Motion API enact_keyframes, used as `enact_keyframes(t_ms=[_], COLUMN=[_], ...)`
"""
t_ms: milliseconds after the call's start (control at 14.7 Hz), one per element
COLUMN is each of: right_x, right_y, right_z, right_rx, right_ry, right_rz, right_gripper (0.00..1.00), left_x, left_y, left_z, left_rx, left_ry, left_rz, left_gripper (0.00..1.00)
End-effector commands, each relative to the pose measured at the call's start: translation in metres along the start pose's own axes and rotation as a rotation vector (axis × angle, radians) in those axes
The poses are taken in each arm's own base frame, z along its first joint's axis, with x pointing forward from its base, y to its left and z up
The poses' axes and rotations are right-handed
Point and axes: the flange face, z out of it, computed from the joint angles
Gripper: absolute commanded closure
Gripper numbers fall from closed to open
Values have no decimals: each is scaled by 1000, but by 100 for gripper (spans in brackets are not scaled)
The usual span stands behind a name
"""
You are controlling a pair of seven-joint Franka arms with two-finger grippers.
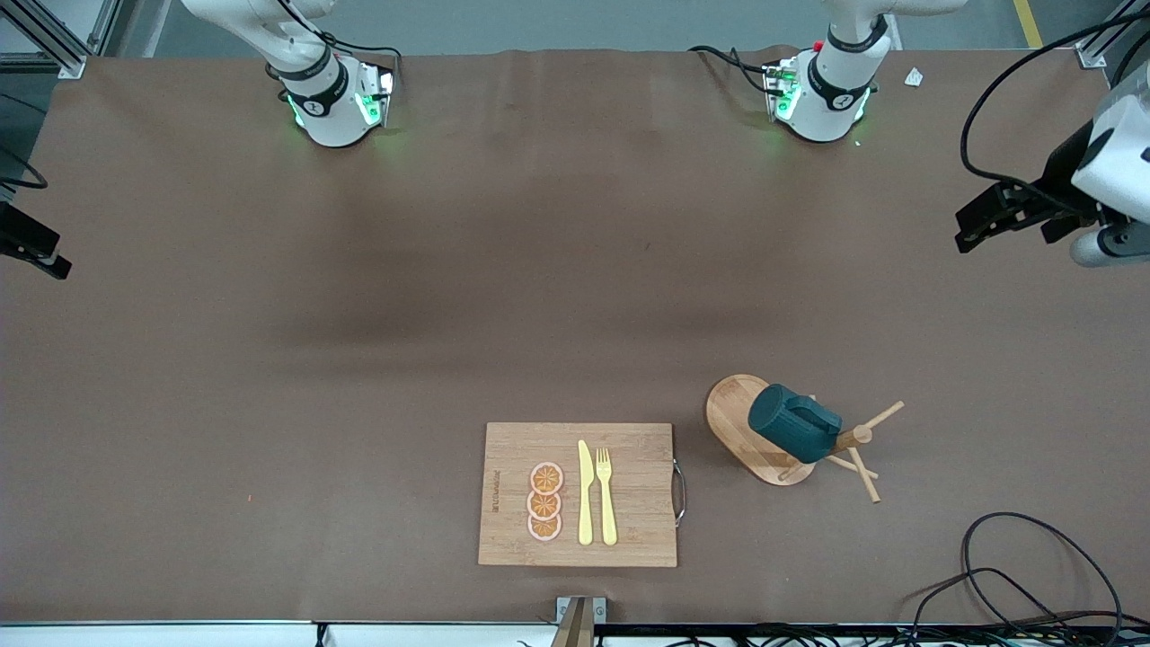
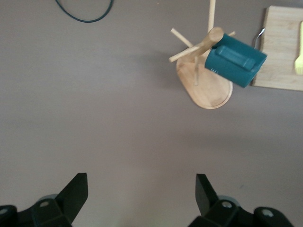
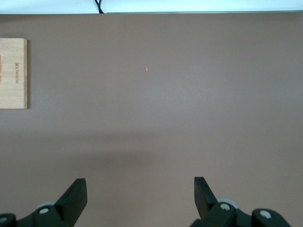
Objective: Pass cup and hang on rack
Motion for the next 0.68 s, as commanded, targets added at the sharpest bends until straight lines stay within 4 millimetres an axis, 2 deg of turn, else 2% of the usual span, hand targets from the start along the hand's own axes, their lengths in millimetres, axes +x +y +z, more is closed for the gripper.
enact_keyframes(t_ms=[0, 408, 612], right_x=[0, 1, 1], right_y=[1, 0, 0], right_z=[-3, -3, -2], right_rx=[-12, -14, -14], right_ry=[-3, -2, -3], right_rz=[12, 10, 9], right_gripper=[0, 0, 0], left_x=[-22, -63, -71], left_y=[1, 1, 4], left_z=[4, 12, 10], left_rx=[37, -11, -13], left_ry=[4, 33, 30], left_rz=[30, 78, 90], left_gripper=[0, 0, 0])
